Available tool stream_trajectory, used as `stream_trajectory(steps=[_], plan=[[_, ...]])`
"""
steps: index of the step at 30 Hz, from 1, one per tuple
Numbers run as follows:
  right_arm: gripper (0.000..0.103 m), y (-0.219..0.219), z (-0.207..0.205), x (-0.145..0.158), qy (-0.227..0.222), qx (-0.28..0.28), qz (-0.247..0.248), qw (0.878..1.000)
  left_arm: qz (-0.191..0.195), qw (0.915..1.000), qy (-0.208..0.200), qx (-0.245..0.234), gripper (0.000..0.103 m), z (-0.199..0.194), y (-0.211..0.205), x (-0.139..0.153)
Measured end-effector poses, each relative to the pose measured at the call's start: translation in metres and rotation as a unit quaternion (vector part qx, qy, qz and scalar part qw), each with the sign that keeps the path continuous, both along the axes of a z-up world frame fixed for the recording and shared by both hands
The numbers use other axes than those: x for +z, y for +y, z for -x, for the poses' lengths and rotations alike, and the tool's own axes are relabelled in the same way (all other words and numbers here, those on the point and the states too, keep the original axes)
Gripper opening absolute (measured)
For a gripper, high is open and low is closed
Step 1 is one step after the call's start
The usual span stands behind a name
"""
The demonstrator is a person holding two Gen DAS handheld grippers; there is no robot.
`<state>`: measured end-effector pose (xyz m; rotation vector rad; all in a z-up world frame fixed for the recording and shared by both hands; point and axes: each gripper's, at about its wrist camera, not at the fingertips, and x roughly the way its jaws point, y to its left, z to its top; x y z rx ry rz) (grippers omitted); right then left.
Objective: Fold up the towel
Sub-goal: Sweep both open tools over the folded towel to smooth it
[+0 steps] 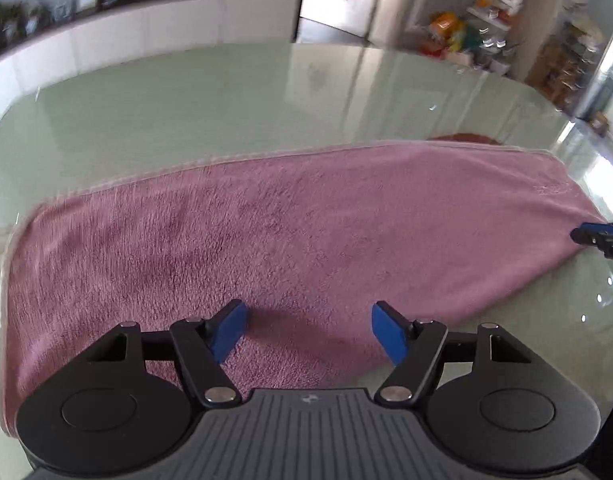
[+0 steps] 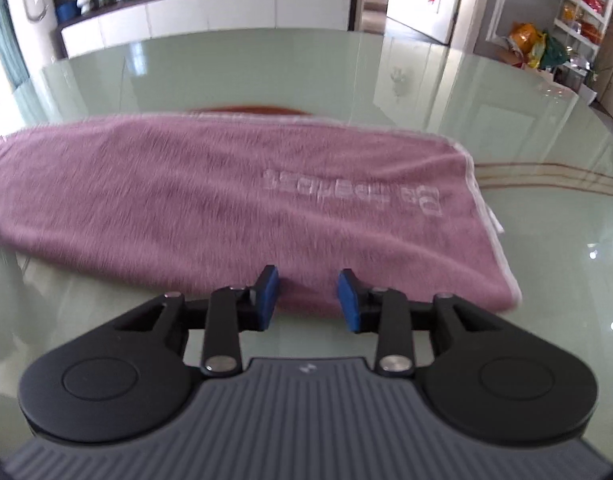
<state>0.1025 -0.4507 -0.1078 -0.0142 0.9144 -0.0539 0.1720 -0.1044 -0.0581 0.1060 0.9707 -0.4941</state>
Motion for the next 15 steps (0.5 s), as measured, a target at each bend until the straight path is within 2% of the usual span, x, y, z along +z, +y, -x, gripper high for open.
stream_trajectory(steps=[4,6,9,12,15], plan=[[0.034,-0.018,0.009,0.010,0.007,-0.008,-0.029,1.000,-0.014,0.9998,0.003,-0.014,0.074,0.012,0.007,0.002],[0.034,-0.035,0.014,0.023,-0.035,-0.033,-0.058,0.997,-0.010,0.9998,0.012,-0.008,0.073,0.011,0.007,0.008],[0.039,-0.041,0.005,0.025,-0.057,-0.054,-0.067,0.995,0.013,0.9997,-0.008,-0.022,0.074,-0.004,-0.016,0.030],[0.043,-0.036,-0.009,0.012,-0.056,-0.054,-0.027,0.997,0.021,0.9984,-0.028,-0.044,0.080,-0.012,-0.051,0.042],[0.046,-0.030,-0.002,-0.001,-0.039,-0.023,0.015,0.999,0.030,0.9970,-0.020,-0.068,0.080,-0.016,-0.095,0.028]])
